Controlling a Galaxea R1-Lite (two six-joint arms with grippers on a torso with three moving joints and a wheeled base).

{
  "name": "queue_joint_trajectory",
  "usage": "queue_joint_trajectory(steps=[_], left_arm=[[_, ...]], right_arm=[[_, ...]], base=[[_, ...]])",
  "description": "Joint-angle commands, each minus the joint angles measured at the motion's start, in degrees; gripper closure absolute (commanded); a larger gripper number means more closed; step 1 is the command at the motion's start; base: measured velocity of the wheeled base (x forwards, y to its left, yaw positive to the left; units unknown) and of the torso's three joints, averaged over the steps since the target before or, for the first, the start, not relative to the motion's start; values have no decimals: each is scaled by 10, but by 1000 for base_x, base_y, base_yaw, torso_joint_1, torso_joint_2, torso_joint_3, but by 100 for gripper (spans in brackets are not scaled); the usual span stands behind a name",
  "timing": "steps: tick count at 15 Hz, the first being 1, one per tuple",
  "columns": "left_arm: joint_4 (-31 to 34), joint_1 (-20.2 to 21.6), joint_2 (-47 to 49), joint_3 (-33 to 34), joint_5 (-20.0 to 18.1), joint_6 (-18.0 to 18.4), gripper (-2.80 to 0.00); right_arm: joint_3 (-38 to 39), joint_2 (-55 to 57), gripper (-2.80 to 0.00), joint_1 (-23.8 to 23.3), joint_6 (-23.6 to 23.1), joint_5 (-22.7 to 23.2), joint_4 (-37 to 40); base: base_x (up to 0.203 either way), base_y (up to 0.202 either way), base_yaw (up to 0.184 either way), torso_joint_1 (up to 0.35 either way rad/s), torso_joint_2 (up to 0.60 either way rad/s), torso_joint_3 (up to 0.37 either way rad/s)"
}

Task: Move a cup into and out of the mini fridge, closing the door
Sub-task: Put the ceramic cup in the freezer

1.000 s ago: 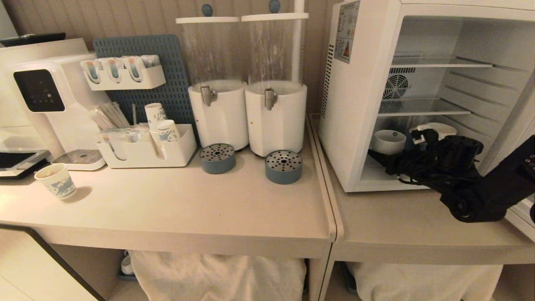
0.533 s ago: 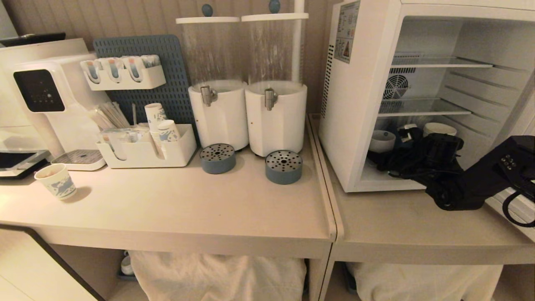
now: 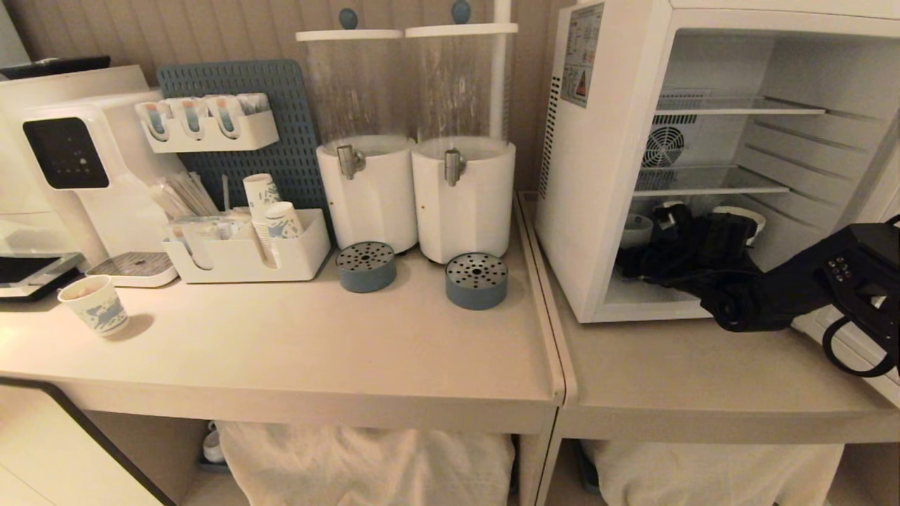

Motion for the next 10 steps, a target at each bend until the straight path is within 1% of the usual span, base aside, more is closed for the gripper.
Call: queue_joint_trajectory(steps=[1,3,6,8,10], left_arm=[[0,0,0,0,0,0,0],[0,0,0,0,0,0,0],[0,0,0,0,0,0,0],[0,0,0,1,0,-1,0],[0,0,0,0,0,0,0]], right_arm=[[-14,8,0,5,0,2,13],[-29,18,0,5,0,-2,26],[-47,31,0,9,-3,-25,36],[-64,44,0,8,-19,-47,57],[-67,51,0,8,-33,-59,59]], base=[[0,0,0,0,0,0],[0,0,0,0,0,0],[0,0,0,0,0,0],[0,0,0,0,0,0],[0,0,0,0,0,0]])
